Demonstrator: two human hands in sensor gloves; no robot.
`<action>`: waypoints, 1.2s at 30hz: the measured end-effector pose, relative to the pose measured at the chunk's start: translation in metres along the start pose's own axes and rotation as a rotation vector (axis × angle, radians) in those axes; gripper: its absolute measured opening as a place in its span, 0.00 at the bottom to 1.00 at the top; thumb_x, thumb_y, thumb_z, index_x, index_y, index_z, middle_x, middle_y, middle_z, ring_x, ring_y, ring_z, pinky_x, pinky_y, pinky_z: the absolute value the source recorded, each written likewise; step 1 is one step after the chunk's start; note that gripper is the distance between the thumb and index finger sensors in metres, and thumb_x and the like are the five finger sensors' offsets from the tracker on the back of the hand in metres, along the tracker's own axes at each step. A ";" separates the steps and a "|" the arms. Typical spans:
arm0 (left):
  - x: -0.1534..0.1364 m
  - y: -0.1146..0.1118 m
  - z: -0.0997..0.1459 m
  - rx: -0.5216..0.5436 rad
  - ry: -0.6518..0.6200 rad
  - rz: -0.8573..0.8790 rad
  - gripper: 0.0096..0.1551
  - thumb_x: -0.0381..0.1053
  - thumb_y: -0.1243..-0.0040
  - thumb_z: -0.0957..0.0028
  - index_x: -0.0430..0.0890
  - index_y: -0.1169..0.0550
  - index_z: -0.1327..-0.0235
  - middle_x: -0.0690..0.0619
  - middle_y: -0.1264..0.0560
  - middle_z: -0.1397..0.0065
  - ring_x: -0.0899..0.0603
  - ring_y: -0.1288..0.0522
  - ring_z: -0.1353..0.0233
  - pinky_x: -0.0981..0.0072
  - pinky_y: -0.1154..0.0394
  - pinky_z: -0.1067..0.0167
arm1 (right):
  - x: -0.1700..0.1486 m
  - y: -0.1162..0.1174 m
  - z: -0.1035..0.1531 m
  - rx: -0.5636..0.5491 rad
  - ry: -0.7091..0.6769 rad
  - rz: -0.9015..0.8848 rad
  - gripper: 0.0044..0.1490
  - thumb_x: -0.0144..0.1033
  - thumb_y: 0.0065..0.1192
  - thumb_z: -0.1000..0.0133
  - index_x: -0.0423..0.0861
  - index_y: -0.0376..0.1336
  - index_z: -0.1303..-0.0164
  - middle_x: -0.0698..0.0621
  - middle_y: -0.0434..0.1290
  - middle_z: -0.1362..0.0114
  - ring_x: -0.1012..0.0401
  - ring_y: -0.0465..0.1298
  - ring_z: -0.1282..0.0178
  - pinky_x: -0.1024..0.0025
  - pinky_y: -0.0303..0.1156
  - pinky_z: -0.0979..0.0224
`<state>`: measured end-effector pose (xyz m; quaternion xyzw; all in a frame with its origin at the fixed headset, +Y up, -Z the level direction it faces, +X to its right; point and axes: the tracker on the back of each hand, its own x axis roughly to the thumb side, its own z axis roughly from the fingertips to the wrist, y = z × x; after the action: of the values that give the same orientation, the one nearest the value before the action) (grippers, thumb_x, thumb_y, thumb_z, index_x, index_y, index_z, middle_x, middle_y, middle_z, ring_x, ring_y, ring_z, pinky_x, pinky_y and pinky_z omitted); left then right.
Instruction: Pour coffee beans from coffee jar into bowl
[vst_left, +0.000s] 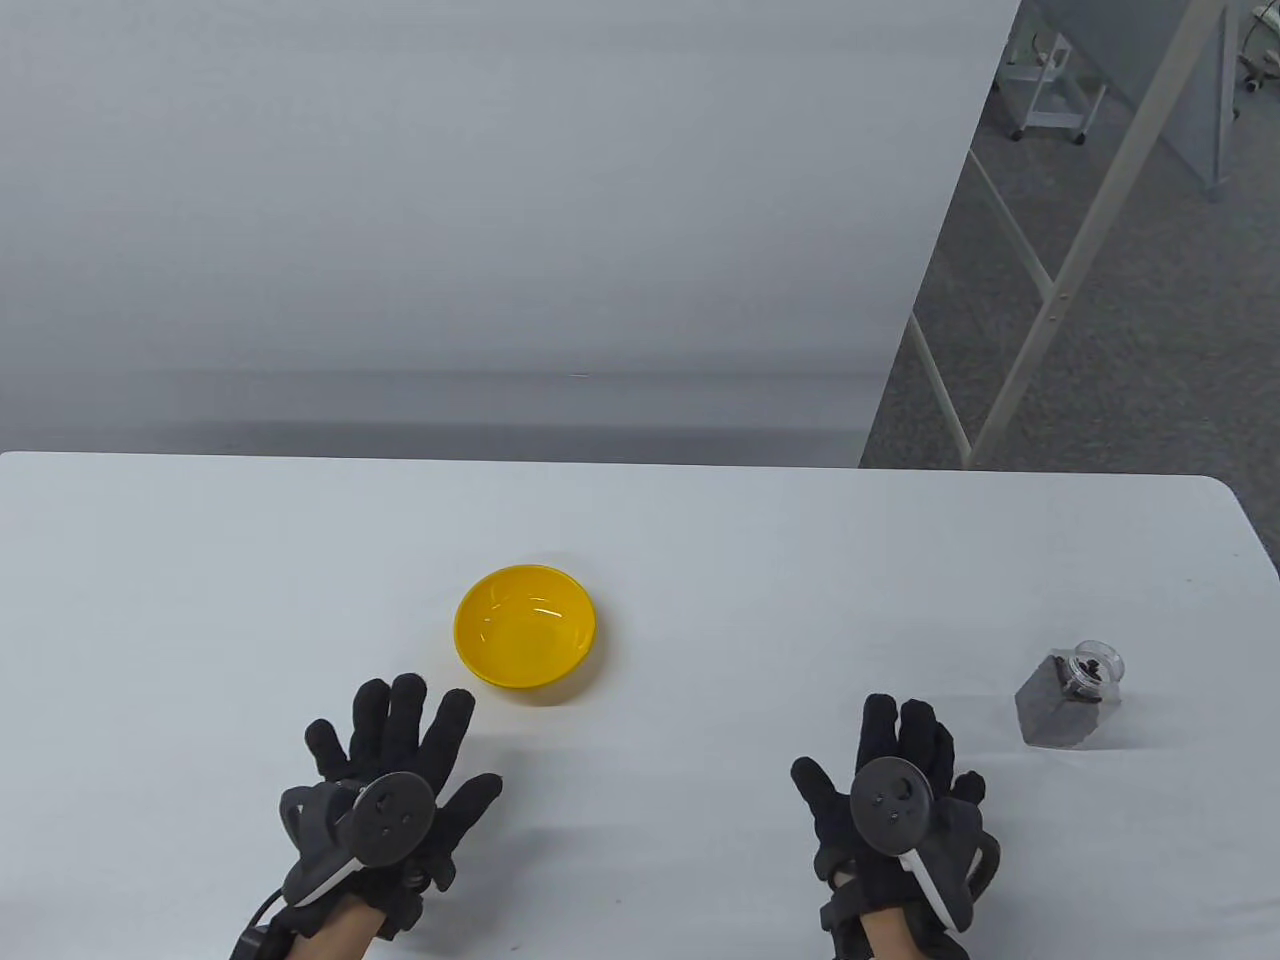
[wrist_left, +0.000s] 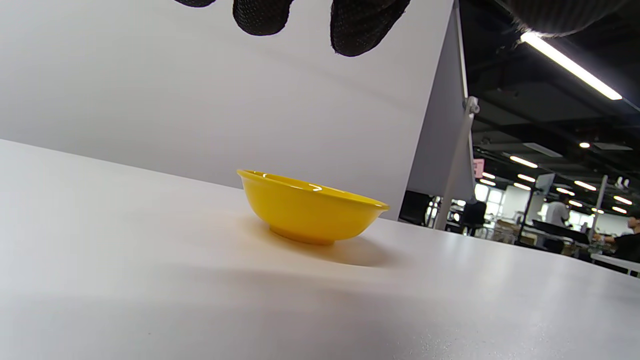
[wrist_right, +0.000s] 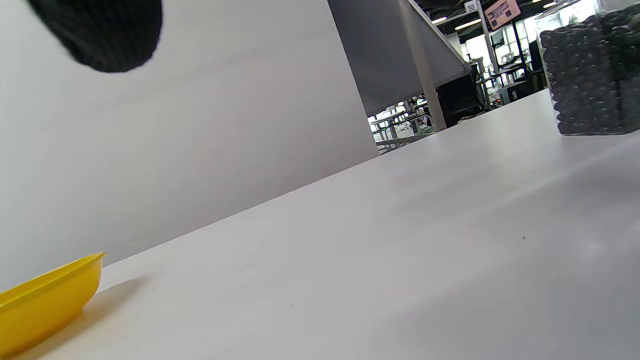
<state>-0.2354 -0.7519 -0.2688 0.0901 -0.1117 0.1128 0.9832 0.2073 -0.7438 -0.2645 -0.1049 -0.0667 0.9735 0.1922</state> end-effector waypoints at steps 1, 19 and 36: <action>0.000 0.000 0.000 -0.001 -0.003 -0.001 0.54 0.81 0.58 0.57 0.52 0.39 0.21 0.35 0.50 0.18 0.19 0.53 0.21 0.12 0.60 0.46 | -0.002 -0.001 0.000 0.002 0.009 -0.012 0.60 0.71 0.55 0.54 0.51 0.33 0.26 0.34 0.36 0.20 0.34 0.46 0.20 0.18 0.41 0.32; 0.000 0.001 0.000 -0.001 -0.006 -0.010 0.55 0.82 0.57 0.58 0.52 0.39 0.21 0.35 0.50 0.18 0.19 0.53 0.21 0.12 0.61 0.46 | -0.043 -0.032 -0.016 -0.011 0.160 -0.125 0.62 0.70 0.56 0.54 0.50 0.31 0.27 0.34 0.35 0.20 0.34 0.46 0.20 0.20 0.44 0.31; -0.001 0.002 0.000 -0.001 0.002 -0.011 0.54 0.81 0.56 0.57 0.52 0.39 0.21 0.35 0.50 0.18 0.19 0.53 0.21 0.13 0.61 0.46 | -0.095 -0.051 -0.030 -0.073 0.324 -0.278 0.64 0.71 0.57 0.54 0.47 0.30 0.28 0.33 0.36 0.20 0.34 0.48 0.21 0.23 0.48 0.31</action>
<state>-0.2371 -0.7503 -0.2683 0.0901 -0.1102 0.1073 0.9840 0.3181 -0.7314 -0.2684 -0.2565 -0.0838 0.9050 0.3288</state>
